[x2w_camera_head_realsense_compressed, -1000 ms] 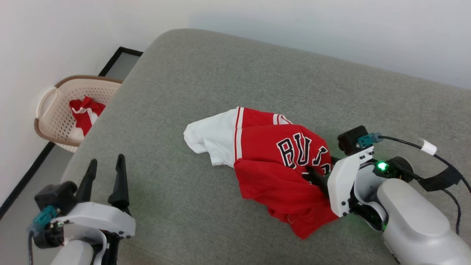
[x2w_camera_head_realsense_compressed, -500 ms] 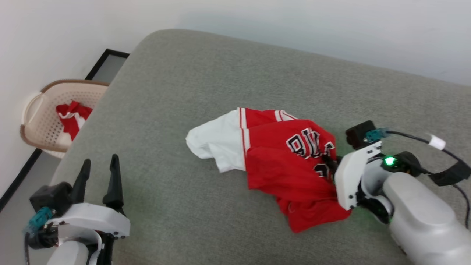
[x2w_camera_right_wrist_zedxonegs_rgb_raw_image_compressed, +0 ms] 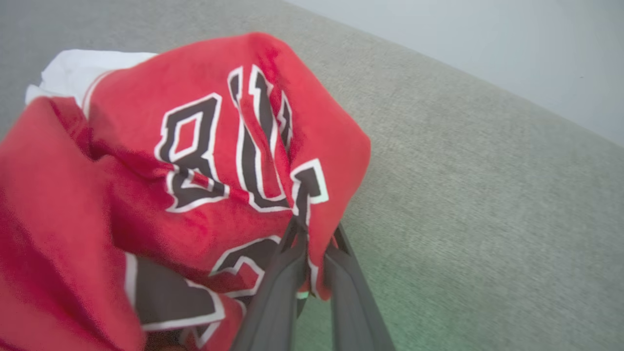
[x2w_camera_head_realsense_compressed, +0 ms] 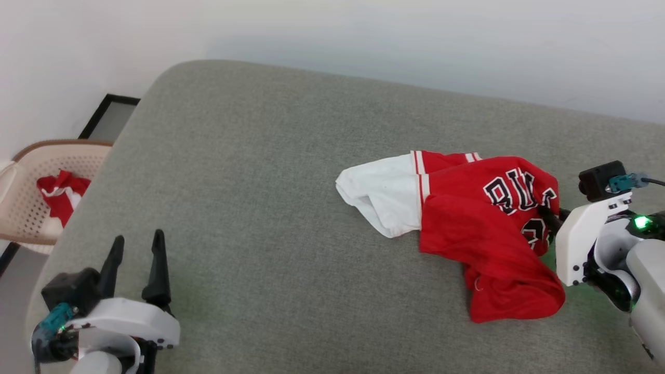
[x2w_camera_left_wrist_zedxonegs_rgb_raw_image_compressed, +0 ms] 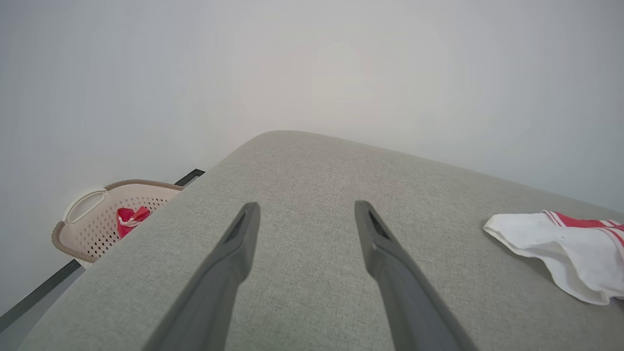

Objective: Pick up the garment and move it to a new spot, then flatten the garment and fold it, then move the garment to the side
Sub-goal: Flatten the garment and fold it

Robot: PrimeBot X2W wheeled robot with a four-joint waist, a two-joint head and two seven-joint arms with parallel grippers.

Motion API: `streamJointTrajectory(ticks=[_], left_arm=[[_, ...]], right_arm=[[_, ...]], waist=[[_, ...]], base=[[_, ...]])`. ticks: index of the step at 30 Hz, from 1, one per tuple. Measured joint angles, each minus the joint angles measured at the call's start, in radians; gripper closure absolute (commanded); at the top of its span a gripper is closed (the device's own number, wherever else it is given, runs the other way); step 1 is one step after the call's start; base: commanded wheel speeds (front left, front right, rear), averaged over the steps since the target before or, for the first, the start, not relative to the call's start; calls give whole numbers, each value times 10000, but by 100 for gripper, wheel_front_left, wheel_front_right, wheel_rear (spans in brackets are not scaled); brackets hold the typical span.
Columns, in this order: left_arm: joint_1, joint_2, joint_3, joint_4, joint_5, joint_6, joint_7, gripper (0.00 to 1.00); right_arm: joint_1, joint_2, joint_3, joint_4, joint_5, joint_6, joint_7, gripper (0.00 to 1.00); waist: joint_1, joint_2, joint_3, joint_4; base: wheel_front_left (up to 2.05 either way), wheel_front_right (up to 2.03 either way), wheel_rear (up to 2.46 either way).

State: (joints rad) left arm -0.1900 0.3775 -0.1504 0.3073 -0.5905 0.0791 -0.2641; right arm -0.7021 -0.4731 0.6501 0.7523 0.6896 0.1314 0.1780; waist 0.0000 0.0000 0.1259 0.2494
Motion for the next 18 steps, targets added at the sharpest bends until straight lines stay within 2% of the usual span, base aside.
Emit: streamJointTrajectory(ticks=[7, 14, 18], left_arm=[[200, 69, -8, 27, 100, 10, 0, 0], [357, 69, -123, -107, 230, -90, 0, 0], [337, 42, -268, -125, 282, -190, 0, 0]], right_arm=[[177, -33, -6, -606, -54, 0, -79, 100], [232, 224, 604, -2136, -491, 0, 82, 100], [444, 612, 1116, -3057, -723, 0, 339, 100]], waist=[[0, 0, -258, -226], [0, 0, -533, -383], [0, 0, -662, -456]], base=[[0, 0, 0], [0, 0, 0], [0, 0, 0]])
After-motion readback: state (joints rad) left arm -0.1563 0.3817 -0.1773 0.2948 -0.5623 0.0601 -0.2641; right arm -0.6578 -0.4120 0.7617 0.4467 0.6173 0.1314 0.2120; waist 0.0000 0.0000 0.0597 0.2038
